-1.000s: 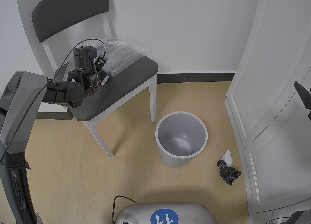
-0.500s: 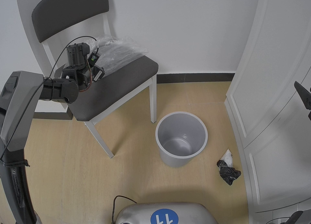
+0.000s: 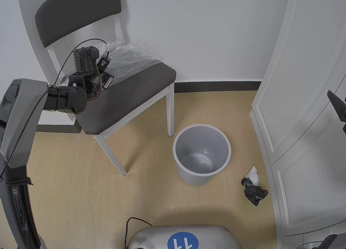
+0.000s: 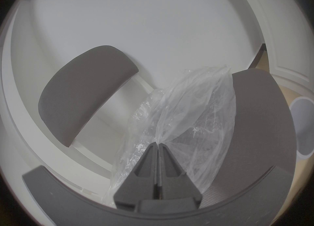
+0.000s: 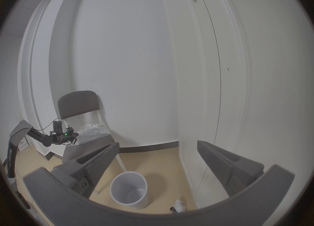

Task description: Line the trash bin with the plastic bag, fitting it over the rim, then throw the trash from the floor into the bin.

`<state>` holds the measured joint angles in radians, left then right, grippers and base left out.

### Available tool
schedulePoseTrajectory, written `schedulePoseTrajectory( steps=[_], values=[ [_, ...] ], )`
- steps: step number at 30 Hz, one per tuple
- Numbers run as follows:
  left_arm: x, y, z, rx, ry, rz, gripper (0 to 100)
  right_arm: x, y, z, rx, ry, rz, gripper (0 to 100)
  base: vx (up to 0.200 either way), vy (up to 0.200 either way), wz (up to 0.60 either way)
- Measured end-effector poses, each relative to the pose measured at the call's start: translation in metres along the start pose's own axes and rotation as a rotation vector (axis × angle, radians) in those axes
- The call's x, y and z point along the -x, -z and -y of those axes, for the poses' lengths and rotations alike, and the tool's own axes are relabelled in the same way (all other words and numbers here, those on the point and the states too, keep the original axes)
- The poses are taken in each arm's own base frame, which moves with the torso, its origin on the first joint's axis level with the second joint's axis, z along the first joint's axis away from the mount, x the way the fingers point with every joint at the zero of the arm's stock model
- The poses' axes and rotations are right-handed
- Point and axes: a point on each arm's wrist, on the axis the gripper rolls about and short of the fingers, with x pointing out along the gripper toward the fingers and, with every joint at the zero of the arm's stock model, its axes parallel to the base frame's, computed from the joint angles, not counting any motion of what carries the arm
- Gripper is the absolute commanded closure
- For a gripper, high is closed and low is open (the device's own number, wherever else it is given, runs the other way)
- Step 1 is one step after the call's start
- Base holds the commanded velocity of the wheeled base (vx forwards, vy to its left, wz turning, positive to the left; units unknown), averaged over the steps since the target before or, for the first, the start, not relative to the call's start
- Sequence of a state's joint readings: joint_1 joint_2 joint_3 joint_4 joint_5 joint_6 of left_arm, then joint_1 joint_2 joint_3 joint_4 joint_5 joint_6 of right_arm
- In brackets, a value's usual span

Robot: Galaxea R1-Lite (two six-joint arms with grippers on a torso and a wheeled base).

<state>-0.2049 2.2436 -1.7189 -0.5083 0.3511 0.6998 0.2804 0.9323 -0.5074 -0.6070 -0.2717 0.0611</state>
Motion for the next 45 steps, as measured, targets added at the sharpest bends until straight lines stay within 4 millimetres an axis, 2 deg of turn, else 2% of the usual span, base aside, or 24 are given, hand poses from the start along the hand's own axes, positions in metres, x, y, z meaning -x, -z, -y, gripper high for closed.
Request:
schedulePoseTrajectory(
  steps=[6,11,14,21,26,29,36,41,45],
  values=[
    [0.007,-0.010,-0.003,0.023,0.000,0.021,100,-0.002,-0.002,-0.001,-0.004,-0.004,0.005,0,0.000,0.000,0.00],
    [0.032,-0.040,-0.004,0.111,0.030,0.082,100,-0.009,0.000,-0.008,-0.022,-0.033,-0.007,0,0.000,0.000,0.00],
    [0.057,-0.065,-0.002,0.163,0.078,0.118,100,-0.015,0.002,-0.017,-0.063,-0.042,0.004,0,0.000,0.000,0.00],
    [0.133,-0.128,0.013,0.334,0.256,0.231,100,-0.036,0.015,-0.042,-0.131,-0.031,0.015,0,0.000,0.000,0.00],
    [0.182,-0.162,0.025,0.521,0.384,0.315,100,-0.047,0.034,-0.057,-0.121,-0.040,-0.037,0,0.000,0.000,0.00],
    [0.200,-0.176,0.030,0.636,0.418,0.375,100,-0.051,0.043,-0.065,-0.111,-0.057,-0.072,0,0.000,0.000,0.00],
    [0.220,-0.199,0.034,0.850,0.374,0.597,100,-0.053,0.069,-0.086,-0.108,-0.109,-0.167,0,0.000,0.000,0.00],
    [0.229,-0.204,0.045,0.967,0.392,0.654,100,-0.053,0.094,-0.103,-0.107,-0.125,-0.251,0,0.000,0.000,0.00],
    [0.232,-0.204,0.053,0.995,0.401,0.671,100,-0.048,0.109,-0.111,-0.084,-0.147,-0.284,0,0.000,0.000,0.00]
  ],
)
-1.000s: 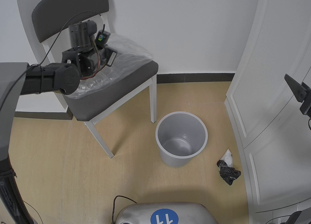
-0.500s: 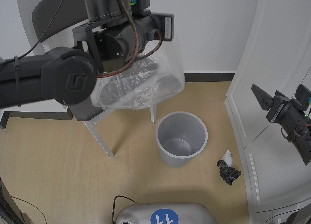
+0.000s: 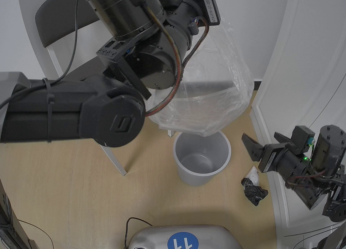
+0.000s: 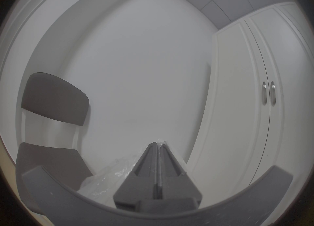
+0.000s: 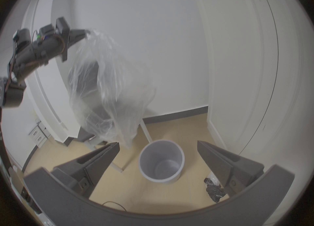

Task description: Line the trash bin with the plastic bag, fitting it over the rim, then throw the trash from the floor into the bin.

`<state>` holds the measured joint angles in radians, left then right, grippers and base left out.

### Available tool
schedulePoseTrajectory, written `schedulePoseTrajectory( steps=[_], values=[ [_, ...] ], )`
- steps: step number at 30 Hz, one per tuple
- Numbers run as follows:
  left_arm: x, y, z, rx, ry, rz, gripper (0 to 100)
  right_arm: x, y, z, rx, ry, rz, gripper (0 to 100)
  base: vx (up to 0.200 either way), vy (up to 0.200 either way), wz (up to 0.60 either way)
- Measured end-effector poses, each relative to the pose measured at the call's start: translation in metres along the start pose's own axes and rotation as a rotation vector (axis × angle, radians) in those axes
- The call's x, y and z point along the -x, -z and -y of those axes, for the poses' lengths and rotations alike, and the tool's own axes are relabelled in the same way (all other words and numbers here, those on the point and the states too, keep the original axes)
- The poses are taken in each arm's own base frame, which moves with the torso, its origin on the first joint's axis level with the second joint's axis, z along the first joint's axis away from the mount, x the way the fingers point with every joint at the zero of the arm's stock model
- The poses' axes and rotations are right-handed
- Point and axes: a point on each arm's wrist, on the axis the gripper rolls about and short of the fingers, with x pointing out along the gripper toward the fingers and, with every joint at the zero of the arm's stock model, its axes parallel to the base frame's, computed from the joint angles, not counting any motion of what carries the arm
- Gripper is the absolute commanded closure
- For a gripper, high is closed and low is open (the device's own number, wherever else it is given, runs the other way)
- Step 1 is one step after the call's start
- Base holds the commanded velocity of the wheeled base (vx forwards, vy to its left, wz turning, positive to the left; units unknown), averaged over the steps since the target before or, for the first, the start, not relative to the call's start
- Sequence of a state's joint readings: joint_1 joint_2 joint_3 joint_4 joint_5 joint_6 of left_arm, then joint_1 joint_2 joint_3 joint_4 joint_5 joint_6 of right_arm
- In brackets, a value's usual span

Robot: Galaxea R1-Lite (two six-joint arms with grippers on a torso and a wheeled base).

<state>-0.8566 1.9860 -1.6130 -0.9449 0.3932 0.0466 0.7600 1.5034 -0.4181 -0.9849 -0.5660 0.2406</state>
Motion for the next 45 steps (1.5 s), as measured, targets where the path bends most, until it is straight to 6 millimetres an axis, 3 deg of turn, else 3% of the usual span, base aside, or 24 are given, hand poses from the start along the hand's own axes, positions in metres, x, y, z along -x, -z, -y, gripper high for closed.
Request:
schedulePoseTrajectory(
  steps=[9,24,32,38,45],
  values=[
    [0.002,-0.012,0.001,0.028,-0.003,0.060,100,0.001,0.026,-0.011,0.044,-0.045,-0.084,0,0.000,0.000,0.00],
    [-0.007,-0.052,0.015,0.023,0.030,0.038,100,0.001,0.036,-0.012,0.009,-0.074,-0.059,0,0.000,0.000,0.00],
    [-0.007,-0.077,0.033,0.048,0.071,0.034,100,0.000,0.039,-0.024,-0.115,-0.138,-0.081,0,0.000,0.000,0.00],
    [0.000,-0.082,0.052,0.062,0.109,0.035,100,-0.002,0.032,-0.038,-0.241,-0.179,-0.065,0,0.000,0.000,0.00],
    [0.004,-0.084,0.059,0.040,0.122,0.040,100,-0.012,0.021,-0.051,-0.441,-0.222,-0.050,0,0.000,0.000,0.00]
  ],
)
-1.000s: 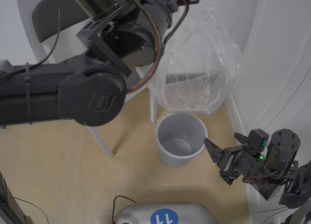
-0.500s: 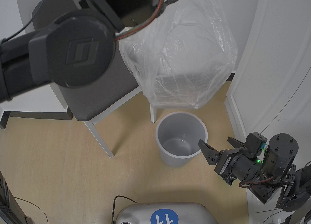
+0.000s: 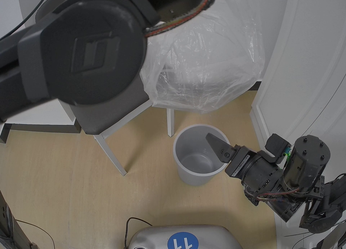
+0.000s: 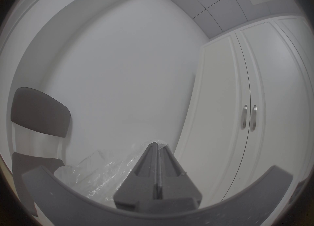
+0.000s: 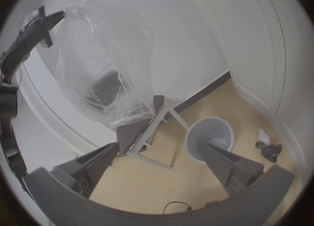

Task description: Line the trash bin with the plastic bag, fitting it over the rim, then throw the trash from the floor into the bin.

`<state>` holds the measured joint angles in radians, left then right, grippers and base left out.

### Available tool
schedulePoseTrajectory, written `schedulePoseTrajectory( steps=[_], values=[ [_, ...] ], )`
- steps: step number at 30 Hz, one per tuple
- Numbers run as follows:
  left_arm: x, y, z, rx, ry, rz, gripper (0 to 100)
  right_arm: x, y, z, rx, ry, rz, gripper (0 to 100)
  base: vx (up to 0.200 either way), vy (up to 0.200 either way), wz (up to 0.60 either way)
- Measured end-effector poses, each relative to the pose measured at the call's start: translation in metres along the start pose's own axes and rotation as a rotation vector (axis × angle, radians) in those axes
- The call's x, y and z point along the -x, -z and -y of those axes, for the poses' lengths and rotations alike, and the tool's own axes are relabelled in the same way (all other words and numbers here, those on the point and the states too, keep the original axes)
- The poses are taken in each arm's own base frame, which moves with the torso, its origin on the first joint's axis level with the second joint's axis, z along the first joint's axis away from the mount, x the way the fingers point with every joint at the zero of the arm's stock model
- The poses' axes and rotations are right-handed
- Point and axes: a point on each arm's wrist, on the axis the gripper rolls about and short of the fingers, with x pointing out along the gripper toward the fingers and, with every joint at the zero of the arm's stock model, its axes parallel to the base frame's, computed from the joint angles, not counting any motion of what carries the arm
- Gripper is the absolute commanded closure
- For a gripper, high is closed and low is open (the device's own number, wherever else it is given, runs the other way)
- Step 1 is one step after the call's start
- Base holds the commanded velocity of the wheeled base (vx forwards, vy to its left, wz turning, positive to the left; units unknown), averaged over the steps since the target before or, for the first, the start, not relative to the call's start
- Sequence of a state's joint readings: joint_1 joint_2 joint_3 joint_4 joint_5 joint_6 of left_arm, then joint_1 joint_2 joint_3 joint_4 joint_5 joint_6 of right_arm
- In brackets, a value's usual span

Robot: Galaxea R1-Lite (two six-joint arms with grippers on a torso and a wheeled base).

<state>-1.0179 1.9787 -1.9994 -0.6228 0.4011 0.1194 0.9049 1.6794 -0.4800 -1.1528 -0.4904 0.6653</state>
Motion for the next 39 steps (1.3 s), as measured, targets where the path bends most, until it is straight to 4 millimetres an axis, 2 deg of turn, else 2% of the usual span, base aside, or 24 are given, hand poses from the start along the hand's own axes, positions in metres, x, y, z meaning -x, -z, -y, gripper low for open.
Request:
schedulePoseTrajectory(
  steps=[10,21,29,39],
  values=[
    [0.011,-0.011,0.023,-0.009,0.051,0.031,100,-0.010,-0.008,-0.009,-0.098,-0.029,0.030,0,0.000,0.000,0.00],
    [0.022,-0.020,0.041,0.020,0.077,0.052,100,-0.026,-0.042,-0.008,-0.195,-0.019,0.159,0,0.000,0.000,0.00],
    [0.028,-0.030,0.047,0.046,0.093,0.069,100,-0.026,-0.060,-0.008,-0.235,-0.036,0.214,0,0.000,0.000,0.00],
    [0.034,-0.041,0.052,0.056,0.100,0.118,100,-0.023,-0.066,-0.008,-0.243,-0.043,0.235,0,0.000,0.000,0.00]
  ],
)
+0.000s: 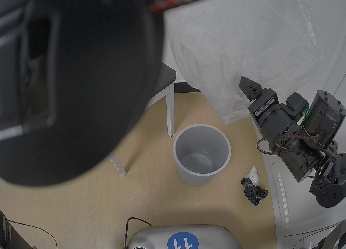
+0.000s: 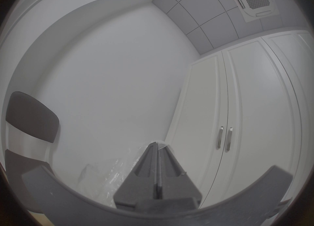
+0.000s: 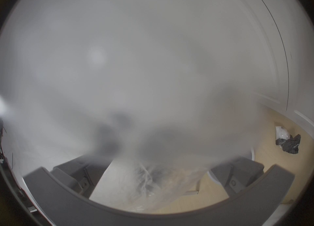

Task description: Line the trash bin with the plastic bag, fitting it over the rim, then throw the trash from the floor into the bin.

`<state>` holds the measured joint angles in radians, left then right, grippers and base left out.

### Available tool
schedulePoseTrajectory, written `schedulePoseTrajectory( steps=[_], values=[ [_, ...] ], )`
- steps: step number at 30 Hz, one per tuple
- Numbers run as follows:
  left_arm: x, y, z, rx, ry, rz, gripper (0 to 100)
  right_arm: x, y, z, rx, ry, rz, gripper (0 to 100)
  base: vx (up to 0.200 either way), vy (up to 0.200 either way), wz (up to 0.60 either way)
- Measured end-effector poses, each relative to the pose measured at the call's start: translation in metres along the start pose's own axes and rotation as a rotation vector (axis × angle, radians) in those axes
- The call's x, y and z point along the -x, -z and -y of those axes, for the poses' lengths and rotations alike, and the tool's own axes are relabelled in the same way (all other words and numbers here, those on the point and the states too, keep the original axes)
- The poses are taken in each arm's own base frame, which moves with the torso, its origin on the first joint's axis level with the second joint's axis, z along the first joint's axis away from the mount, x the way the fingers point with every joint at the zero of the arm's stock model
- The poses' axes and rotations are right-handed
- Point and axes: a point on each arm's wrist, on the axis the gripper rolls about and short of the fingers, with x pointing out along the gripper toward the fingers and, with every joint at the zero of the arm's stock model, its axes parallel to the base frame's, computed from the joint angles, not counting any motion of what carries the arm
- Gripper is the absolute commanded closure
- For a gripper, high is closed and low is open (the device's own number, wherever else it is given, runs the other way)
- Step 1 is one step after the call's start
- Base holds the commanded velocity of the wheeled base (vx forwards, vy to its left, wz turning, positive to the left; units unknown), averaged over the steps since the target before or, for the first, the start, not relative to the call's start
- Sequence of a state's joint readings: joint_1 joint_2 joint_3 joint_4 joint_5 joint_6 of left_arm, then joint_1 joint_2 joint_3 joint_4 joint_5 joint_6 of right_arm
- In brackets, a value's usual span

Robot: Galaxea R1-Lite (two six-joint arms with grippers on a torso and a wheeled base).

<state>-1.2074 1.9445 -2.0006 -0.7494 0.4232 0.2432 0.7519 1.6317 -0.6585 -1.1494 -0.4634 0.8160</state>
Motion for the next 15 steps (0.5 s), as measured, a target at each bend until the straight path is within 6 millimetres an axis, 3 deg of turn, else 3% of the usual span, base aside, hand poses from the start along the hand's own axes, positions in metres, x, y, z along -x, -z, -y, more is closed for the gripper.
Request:
schedulePoseTrajectory(
  steps=[15],
  values=[
    [0.0005,-0.0046,-0.0011,0.004,-0.003,0.009,100,0.0049,0.0054,0.0072,0.029,-0.002,-0.061,0,0.000,0.000,0.00]
  ],
)
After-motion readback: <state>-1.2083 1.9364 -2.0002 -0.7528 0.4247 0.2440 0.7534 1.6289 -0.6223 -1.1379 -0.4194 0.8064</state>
